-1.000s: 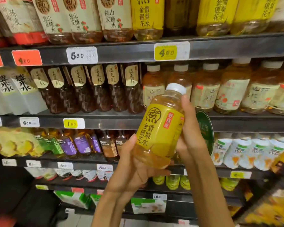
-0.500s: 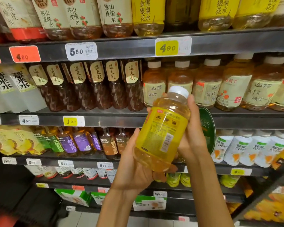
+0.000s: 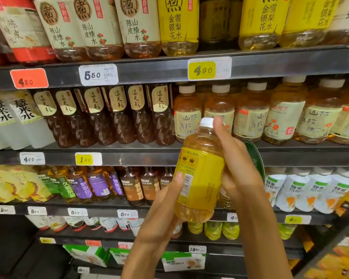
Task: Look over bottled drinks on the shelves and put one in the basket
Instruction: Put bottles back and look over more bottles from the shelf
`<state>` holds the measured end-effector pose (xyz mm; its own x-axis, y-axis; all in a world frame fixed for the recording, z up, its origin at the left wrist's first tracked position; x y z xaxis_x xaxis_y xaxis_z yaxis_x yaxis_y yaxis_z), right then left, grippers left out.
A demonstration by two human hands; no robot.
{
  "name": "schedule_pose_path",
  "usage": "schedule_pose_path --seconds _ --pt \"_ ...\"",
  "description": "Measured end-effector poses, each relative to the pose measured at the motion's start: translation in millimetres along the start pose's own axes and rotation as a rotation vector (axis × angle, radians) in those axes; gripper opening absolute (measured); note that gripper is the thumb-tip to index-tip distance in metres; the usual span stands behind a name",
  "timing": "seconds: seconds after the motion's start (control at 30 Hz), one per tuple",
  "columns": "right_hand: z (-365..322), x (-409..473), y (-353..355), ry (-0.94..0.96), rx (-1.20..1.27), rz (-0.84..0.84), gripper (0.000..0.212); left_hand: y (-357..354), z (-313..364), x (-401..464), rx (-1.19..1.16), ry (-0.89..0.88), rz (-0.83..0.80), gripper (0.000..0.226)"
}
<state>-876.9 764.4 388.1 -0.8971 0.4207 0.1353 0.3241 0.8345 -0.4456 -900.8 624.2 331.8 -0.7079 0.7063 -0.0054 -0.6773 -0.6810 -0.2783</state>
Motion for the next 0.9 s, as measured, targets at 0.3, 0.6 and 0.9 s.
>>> schedule_pose_path --seconds 0.3,0.6,0.9 --pt "4.9 4.2 4.0 -0.155 0.39 -0.113 0.048 -8.0 -1.1 -0.7 -0.469 0.353 -0.274 0.078" --pt "5.8 5.5 13.8 -0.111 0.239 -0.007 0.032 5.2 -2.6 7.1 -0.005 0.097 -0.043 0.052" --pt "6.4 12.4 14.5 -0.114 0.025 0.088 0.026 -4.6 -3.8 5.8 -0.159 0.103 -0.005 0.056"
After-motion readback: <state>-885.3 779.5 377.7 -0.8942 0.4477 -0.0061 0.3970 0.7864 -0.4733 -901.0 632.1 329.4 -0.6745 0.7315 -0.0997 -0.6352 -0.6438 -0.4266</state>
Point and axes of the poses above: each hand's wrist, its own x-axis towards the middle knuckle, its own y-axis out of the back of the hand, z = x × y, the point moved 1 cm from there along x, towards the middle knuckle, and after that the axes turned 2 degrees about x, right-handed, at the moved point
